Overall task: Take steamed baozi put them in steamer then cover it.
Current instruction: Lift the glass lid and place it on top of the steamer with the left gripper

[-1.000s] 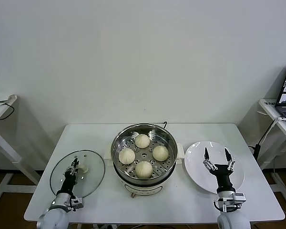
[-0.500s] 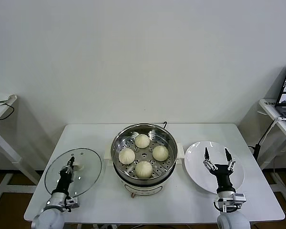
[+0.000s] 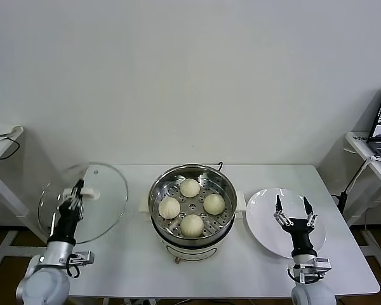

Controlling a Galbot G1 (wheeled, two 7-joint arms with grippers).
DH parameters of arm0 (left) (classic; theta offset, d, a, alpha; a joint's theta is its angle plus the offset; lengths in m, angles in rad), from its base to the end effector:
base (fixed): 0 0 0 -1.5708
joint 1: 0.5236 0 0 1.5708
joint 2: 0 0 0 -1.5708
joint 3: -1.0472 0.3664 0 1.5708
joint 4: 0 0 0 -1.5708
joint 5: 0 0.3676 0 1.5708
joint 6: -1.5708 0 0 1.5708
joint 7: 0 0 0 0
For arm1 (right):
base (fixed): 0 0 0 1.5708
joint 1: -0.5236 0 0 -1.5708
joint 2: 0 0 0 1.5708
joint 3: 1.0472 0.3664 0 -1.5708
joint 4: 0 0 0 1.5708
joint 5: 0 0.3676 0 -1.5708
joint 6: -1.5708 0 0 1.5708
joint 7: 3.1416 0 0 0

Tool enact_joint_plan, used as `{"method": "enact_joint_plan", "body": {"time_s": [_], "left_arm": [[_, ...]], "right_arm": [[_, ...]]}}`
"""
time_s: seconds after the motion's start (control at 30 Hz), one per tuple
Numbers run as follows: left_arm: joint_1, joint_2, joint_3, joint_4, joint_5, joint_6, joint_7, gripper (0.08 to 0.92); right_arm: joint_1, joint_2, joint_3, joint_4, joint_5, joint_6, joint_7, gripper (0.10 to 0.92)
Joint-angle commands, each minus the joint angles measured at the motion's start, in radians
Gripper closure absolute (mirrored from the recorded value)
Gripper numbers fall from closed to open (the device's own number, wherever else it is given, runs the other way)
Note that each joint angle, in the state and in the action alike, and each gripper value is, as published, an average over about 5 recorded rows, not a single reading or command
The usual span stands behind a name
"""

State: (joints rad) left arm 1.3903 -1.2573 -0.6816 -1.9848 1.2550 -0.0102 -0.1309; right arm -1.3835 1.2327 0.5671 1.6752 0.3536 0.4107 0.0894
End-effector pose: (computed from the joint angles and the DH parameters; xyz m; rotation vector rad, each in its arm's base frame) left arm 0.2485 0.1178 -0.2922 -0.2437 2.0651 2.1368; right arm 0.2444 -0.1238 -0.4077 0.1468 2.9511 0.0277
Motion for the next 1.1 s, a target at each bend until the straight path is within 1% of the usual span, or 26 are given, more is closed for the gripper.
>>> {"method": "enact_joint_plan", "body": {"time_s": [0.03, 0.17, 0.23, 0.4, 0.53, 0.7, 0.87, 1.1], "left_arm": [[-0.069, 0.036, 0.389, -0.389, -0.038, 0.268, 0.160, 0.806], [-0.151, 0.007, 0.606, -0.364, -0.057, 0.393, 0.216, 0.806], [-0.187, -0.017, 0.690, -0.343, -0.057, 0.462, 0.252, 0.806], [-0.247, -0.080, 0.794, -0.277, 0.026, 0.574, 0.363, 0.806], [-0.294, -0.114, 0.828, -0.200, 0.126, 0.626, 0.443, 0.806], [-0.341, -0.145, 0.841, -0.097, 0.229, 0.642, 0.503, 0.806], [-0.364, -0.174, 0.834, -0.017, 0.290, 0.634, 0.521, 0.806], [-0.361, -0.187, 0.816, 0.016, 0.309, 0.624, 0.513, 0.806]], "right_arm": [[-0.010, 0.001, 0.026, 0.011, 0.003, 0.001, 0.002, 0.203], [-0.018, 0.004, 0.043, 0.013, 0.005, 0.002, 0.004, 0.203], [-0.019, 0.009, 0.052, 0.013, 0.005, 0.002, 0.005, 0.203], [-0.018, 0.020, 0.069, 0.008, 0.003, 0.002, 0.011, 0.203], [-0.016, 0.026, 0.075, 0.005, 0.000, 0.000, 0.012, 0.203], [-0.007, 0.038, 0.074, -0.004, -0.006, -0.001, 0.013, 0.203], [0.003, 0.051, 0.070, -0.015, -0.015, -0.001, 0.012, 0.203], [0.004, 0.057, 0.071, -0.016, -0.021, -0.002, 0.012, 0.203]]}}
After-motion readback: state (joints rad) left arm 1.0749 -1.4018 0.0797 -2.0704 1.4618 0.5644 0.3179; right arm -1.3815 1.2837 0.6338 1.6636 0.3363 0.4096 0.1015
